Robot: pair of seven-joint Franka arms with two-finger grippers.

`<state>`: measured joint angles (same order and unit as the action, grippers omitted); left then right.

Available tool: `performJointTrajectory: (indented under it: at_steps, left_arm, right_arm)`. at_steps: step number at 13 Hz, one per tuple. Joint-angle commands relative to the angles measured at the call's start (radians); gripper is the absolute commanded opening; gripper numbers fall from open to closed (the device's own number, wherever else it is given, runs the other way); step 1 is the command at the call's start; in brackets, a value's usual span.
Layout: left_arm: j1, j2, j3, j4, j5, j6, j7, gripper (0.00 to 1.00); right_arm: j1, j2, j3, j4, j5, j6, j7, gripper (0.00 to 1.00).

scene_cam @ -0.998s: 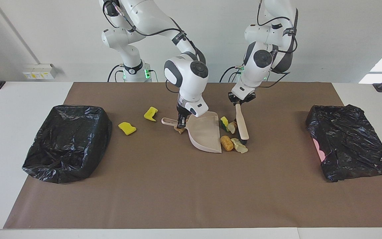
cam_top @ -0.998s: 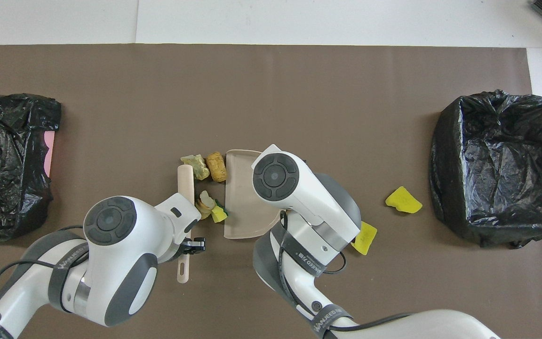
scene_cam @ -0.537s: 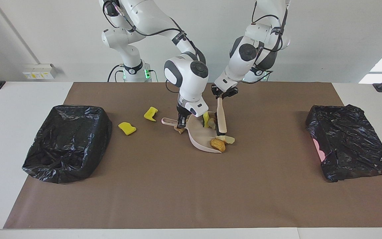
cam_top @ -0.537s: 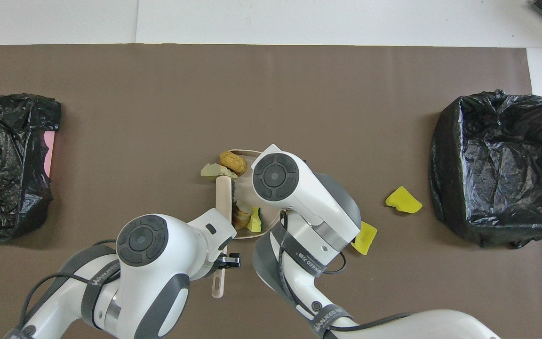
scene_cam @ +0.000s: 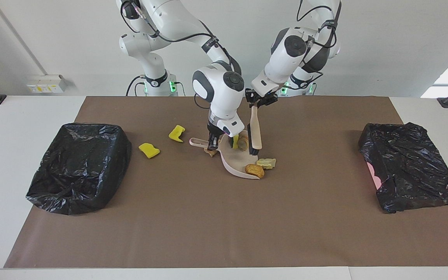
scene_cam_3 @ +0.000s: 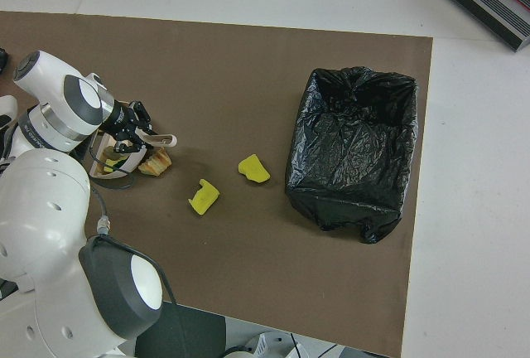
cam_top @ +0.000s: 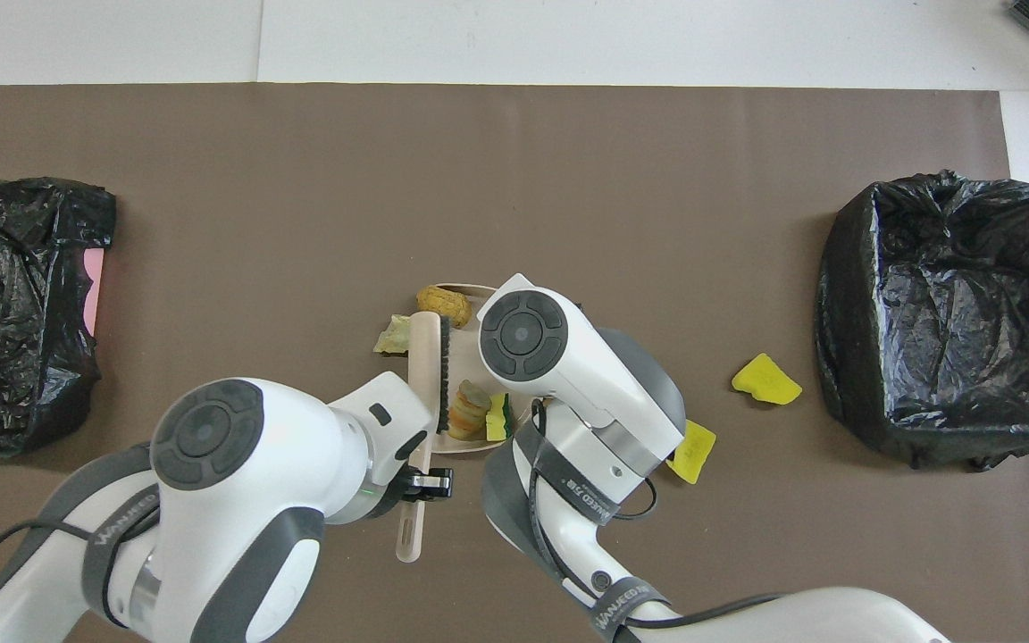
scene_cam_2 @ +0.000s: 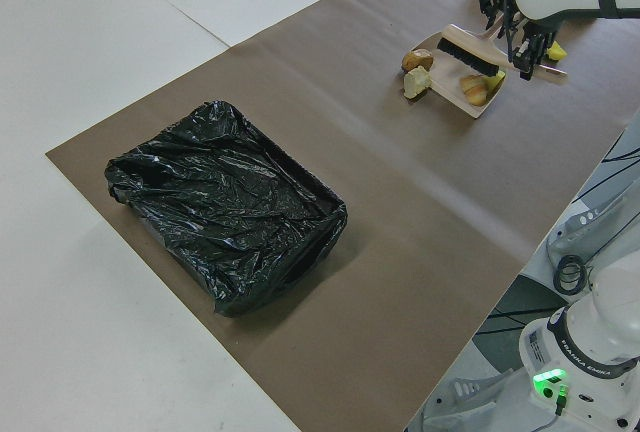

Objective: Sweep and dump trash in bin
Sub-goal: 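Sweep the trash pieces into the dustpan with the brush in the left gripper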

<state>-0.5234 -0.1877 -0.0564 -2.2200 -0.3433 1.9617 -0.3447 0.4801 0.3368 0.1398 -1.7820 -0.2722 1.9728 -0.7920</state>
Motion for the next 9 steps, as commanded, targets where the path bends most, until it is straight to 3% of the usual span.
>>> performJointTrajectory:
  at_steps: [1, 3, 5, 9]
  left_arm:
    - [0.119, 0.008, 0.000, 0.014, 0.067, -0.029, 0.119, 0.00]
    - [0.158, 0.074, 0.001, 0.035, 0.195, 0.018, 0.176, 0.00]
    - [0.163, 0.241, 0.000, 0.110, 0.314, 0.077, 0.184, 0.00]
    - [0.151, 0.248, -0.007, 0.097, 0.317, 0.129, 0.184, 0.00]
  right_arm:
    - [-0.001, 0.004, 0.003, -0.004, -0.015, 0.011, 0.002, 0.00]
    - [0.000, 0.002, 0.003, 0.000, -0.018, -0.003, 0.002, 0.00]
    - [0.000, 0.002, 0.003, 0.000, -0.018, -0.005, 0.002, 0.00]
    - [-0.001, 0.002, 0.004, 0.000, -0.012, -0.034, 0.002, 0.00]
